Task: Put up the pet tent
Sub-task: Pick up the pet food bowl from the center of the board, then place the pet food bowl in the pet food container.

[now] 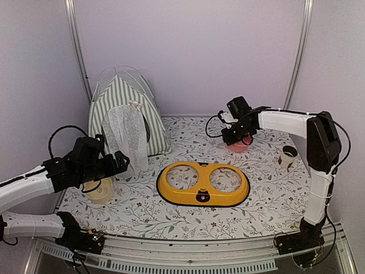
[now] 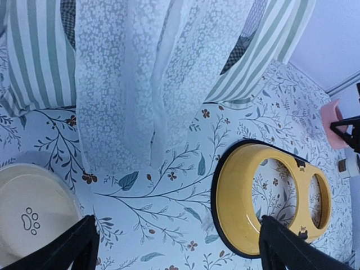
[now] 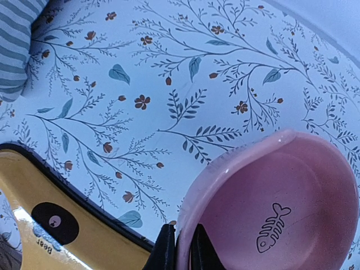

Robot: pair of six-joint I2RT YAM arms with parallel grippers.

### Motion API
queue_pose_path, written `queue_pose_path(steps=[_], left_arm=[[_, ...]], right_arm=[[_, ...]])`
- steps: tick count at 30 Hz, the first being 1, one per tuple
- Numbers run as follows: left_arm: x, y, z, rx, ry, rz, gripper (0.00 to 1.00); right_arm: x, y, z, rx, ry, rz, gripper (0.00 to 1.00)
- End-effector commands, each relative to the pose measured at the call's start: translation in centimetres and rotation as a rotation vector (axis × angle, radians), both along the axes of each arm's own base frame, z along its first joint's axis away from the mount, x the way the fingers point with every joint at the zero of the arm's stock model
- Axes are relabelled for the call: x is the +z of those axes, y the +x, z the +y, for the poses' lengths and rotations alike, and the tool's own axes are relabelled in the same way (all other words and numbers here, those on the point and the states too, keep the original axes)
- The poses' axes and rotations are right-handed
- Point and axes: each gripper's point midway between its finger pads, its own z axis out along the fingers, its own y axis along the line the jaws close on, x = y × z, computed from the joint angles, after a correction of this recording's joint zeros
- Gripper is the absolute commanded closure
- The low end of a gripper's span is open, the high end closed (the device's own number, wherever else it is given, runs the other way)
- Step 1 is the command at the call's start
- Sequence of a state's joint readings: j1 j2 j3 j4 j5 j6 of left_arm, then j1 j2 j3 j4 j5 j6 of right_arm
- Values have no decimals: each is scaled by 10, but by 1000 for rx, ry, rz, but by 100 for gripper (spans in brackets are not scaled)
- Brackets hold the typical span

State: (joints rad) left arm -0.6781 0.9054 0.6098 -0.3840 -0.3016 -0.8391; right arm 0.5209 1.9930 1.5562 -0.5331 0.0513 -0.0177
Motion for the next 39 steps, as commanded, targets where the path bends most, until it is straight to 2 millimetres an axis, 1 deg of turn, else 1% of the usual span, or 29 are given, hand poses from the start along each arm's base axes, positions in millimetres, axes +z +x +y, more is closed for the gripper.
queue_pose_path(steps=[1, 3, 8, 16, 20, 23, 26, 27, 28, 35, 39], left_arm=[[-10, -2, 13, 47, 3, 19, 1], [-14, -1, 16, 57, 2, 24, 1], [-19, 0, 27, 103, 3, 37, 0], [-33, -3, 46, 191, -27, 59, 1], [-41, -2, 51, 213, -38, 77, 1], [-48, -2, 52, 218, -49, 90, 1], [-53, -1, 53, 218, -60, 101, 1], [-54, -1, 54, 221, -59, 105, 1], [-55, -1, 54, 223, -59, 106, 1], [-58, -4, 59, 236, -62, 112, 1], [-59, -6, 62, 244, -67, 112, 1]], right_arm=[[72, -19, 15, 27, 65, -133, 100], [72, -34, 22, 28, 77, -115, 100], [64, -71, 33, 57, 49, -72, 100], [57, -122, 36, 58, 79, -12, 100], [47, -143, 42, 64, 93, 28, 100], [39, -153, 43, 56, 94, 48, 100], [41, -160, 54, 65, 126, 50, 100], [33, -165, 56, 69, 126, 64, 100], [31, -167, 60, 73, 131, 67, 100], [16, -166, 72, 67, 118, 70, 100], [9, -168, 79, 71, 123, 83, 100]])
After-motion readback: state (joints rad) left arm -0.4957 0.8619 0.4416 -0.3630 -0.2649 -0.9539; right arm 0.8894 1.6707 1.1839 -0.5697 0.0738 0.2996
